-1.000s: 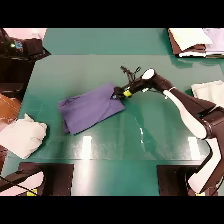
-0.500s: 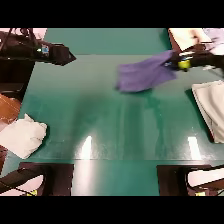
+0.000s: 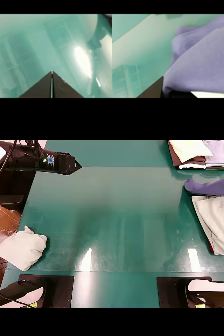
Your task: Fold the shirts.
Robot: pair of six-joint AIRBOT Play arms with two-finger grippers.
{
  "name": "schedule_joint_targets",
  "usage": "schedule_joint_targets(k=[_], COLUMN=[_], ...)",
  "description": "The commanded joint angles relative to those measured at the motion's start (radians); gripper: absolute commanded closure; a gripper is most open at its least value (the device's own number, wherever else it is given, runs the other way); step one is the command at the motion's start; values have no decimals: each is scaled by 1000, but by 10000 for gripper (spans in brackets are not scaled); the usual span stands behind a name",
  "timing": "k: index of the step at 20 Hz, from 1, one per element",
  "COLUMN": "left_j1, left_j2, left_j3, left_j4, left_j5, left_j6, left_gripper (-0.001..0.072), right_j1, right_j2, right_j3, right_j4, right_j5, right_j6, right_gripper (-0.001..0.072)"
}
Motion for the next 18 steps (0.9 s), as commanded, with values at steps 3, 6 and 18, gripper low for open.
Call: schedule_joint_targets(k=[3,6,18], left_j1=[-1,-1,-1], left_j2=[1,1,1], left_j3=[0,0,0], left_j4=[-3,-3,-3], left_j5=[1,-21,-66], left_j6=[-1,0,0], left_gripper=[679,679,679], right_j1=[-48,-48,-155], right_j2=[10,35,386], right_j3=[112,211,-192], right_j4=[1,-49,-376], right_j5=[55,90,214], right_j6=[0,24,69], right_gripper=[692,692,691])
